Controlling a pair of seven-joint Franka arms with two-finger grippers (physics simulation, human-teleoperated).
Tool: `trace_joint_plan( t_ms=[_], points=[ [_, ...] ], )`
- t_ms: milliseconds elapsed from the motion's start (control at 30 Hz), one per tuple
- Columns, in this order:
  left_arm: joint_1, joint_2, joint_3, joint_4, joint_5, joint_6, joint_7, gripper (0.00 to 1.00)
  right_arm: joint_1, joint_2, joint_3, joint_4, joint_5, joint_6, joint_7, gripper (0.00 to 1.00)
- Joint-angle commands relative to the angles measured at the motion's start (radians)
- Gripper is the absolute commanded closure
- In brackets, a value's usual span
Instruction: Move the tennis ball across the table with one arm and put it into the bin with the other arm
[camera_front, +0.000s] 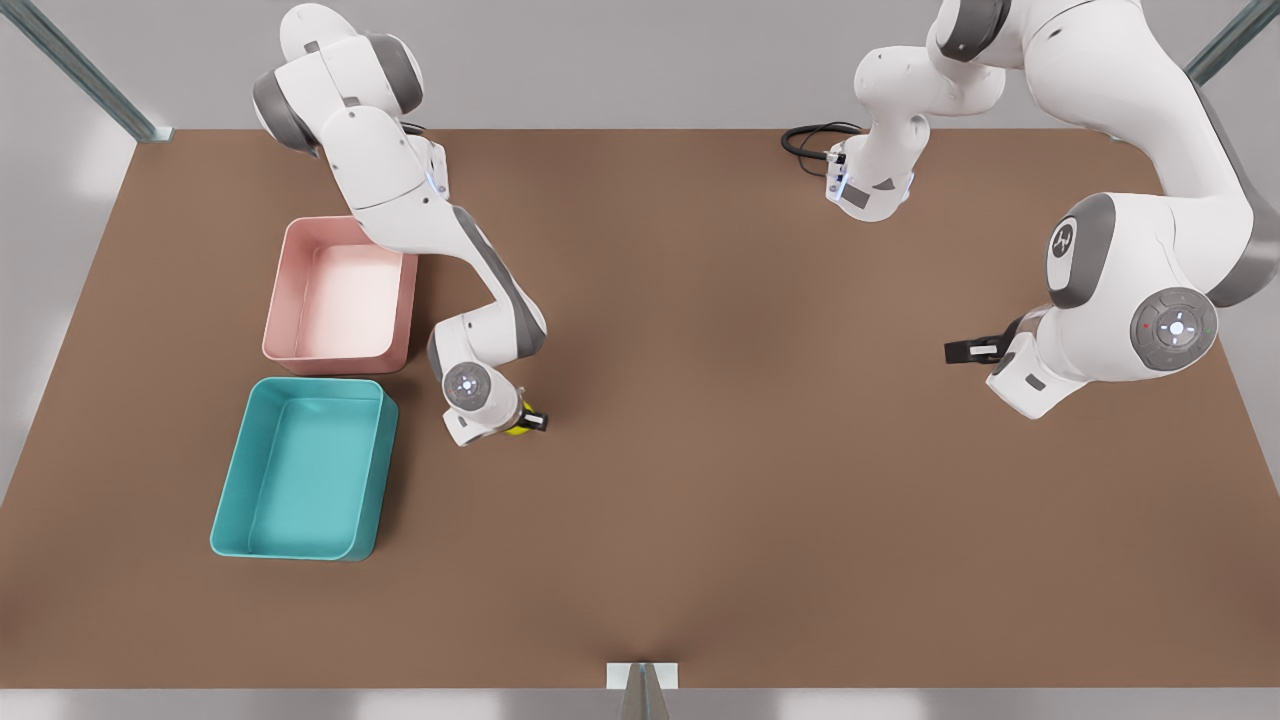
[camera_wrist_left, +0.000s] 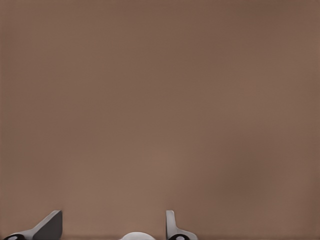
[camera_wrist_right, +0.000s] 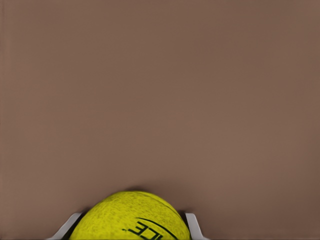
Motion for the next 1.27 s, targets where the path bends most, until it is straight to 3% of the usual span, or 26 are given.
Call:
trace_joint_plan(
  t_ms=[0,200,333,467,600,633,767,833,933,1067,1233],
  points=[
    [0.000,-0.001,0.000,0.000,0.001,0.002,-0.005,0.00,0.000,-0.005,0.000,0.000,-0.004,-0.010,-0.003,0.32],
    [0.000,0.002,0.000,0.000,0.001,-0.001,-0.005,0.00,-0.039,-0.150,-0.008,0.016,-0.011,-0.170,-0.174,0.32],
    [0.000,0.002,0.000,0.000,-0.001,-0.001,-0.005,0.00,-0.203,-0.227,-0.023,0.100,-0.076,-0.386,-0.525,0.32],
    [-0.002,0.004,0.000,0.000,-0.001,0.000,-0.005,0.00,-0.431,-0.176,-0.023,0.157,-0.146,-0.421,-0.880,0.32],
    [0.000,0.004,0.000,0.000,-0.001,0.000,-0.005,0.00,-0.494,-0.041,-0.023,0.234,-0.168,-0.415,-0.944,0.31],
    [0.000,0.004,0.000,0.000,-0.001,0.000,-0.005,0.00,-0.494,-0.029,-0.021,0.243,-0.162,-0.415,-0.943,0.00],
    [0.000,0.004,0.000,0.000,-0.001,0.000,-0.005,0.00,-0.491,-0.029,-0.017,0.263,-0.154,-0.421,-0.880,0.00],
    [0.000,0.006,0.000,0.000,-0.001,0.000,-0.005,0.00,-0.451,-0.037,-0.012,0.342,-0.111,-0.585,-0.682,0.00],
    [0.000,0.009,0.000,0.000,-0.001,0.002,-0.005,0.00,-0.422,-0.285,-0.011,0.358,-0.120,-0.838,-0.569,0.00],
    [0.000,0.009,0.000,0.000,-0.001,0.002,-0.005,0.00,-0.405,-0.580,-0.006,0.350,-0.149,-1.047,-0.659,0.00],
    [-0.006,0.007,0.000,0.000,-0.003,-0.010,-0.007,0.00,-0.405,-0.615,-0.008,0.349,-0.162,-1.060,-0.691,0.00]
  ],
)
